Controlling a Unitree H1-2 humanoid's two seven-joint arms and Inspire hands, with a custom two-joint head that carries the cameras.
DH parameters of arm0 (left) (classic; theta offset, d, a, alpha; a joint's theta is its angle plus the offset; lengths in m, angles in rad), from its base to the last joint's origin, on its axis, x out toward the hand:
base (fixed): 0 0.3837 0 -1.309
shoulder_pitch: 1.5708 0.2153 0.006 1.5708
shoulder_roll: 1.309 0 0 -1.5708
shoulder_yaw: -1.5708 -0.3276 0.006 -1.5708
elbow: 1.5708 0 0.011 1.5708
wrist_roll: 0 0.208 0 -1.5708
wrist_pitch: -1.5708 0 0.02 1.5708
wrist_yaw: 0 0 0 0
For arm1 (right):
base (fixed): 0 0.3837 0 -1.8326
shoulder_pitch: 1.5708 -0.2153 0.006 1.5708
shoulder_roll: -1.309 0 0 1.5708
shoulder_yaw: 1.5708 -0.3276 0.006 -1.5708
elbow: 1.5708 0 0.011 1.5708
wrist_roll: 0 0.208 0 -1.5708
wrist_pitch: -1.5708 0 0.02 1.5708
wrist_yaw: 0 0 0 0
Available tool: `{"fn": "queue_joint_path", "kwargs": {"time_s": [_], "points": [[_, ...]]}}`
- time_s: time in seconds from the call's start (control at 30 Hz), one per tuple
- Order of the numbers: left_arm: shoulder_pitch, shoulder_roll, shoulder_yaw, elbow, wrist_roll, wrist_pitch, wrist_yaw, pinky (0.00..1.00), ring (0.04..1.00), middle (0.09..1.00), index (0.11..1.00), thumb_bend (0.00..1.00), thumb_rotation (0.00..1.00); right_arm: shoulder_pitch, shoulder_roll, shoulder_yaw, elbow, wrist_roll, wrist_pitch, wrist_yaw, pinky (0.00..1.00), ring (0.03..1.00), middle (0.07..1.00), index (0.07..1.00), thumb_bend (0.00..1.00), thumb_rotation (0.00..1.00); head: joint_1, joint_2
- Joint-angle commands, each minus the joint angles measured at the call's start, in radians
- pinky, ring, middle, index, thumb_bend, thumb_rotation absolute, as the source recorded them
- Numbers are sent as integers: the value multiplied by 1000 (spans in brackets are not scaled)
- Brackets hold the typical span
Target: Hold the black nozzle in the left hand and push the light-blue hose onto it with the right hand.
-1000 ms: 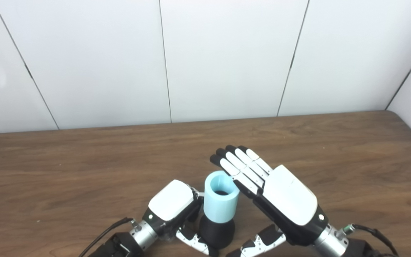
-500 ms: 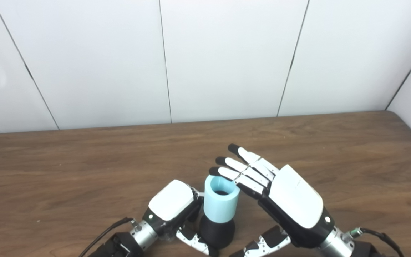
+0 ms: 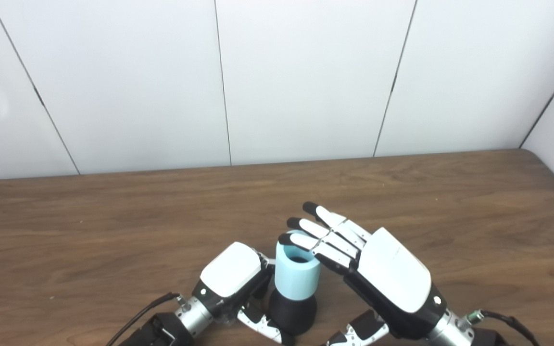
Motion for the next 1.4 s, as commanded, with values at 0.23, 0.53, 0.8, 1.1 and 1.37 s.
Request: {"fn": "queue_joint_path", "kwargs": {"time_s": [0.23,0.53,0.8,1.1,1.37], "points": [[42,8,-40,36,49,11,-66,178,237,401,485,517,0,11,-16,21,-22,-10,13,67,908,996,882,839,1000,693,2,3],[43,12,-34,28,45,19,-75,161,223,460,480,523,0,40,-31,37,-19,-57,24,122,849,945,853,800,1000,679,1,6],[41,17,-22,24,34,21,-83,168,233,392,486,516,0,64,-42,43,-4,-88,54,146,856,959,892,832,981,707,1,7],[43,17,-21,23,30,19,-89,160,226,382,486,515,0,83,-44,41,13,-140,66,136,934,1000,946,886,936,748,2,8],[48,19,-21,17,27,22,-95,148,214,471,478,525,0,94,-45,42,25,-194,73,148,977,1000,980,913,882,808,0,11]]}}
